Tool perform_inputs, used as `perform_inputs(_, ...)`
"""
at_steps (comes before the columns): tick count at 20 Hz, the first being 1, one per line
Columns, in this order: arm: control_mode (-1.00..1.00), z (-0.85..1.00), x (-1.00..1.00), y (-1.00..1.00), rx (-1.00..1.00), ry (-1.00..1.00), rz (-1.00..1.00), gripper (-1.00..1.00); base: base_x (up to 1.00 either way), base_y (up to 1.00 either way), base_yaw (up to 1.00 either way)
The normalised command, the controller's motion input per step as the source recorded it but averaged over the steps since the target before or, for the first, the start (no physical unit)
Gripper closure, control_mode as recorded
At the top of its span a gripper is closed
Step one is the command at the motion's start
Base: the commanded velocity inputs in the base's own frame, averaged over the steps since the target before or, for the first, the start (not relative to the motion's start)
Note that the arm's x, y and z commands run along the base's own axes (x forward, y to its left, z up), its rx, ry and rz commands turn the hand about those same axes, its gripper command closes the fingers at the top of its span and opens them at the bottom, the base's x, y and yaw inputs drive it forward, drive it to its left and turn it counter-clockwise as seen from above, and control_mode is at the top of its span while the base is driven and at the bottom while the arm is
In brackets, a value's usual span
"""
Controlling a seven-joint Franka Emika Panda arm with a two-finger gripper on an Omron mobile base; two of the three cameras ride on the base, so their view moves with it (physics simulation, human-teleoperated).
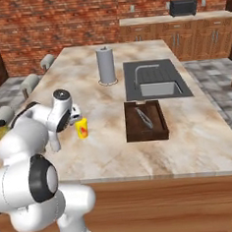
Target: Place the drinks on the dining counter in a tight cluster.
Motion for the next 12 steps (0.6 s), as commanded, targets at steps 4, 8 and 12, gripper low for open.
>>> perform_inputs(4, -1.00, 0.29, -0.59, -0.49, 0.07, 0.02, -0.38, -1.00, 0.00, 0.00, 0.00)
perform_inputs(8, -1.00, 0.33, -0.94, -0.40, 0.11, -0.02, -0.29, -1.00, 0.00, 0.00, 0.00)
perform_inputs(12, -1.00, 0.65, -0.80, -0.08, 0.05, -0.09, -0.18, -1.00, 0.00, 0.00, 0.00)
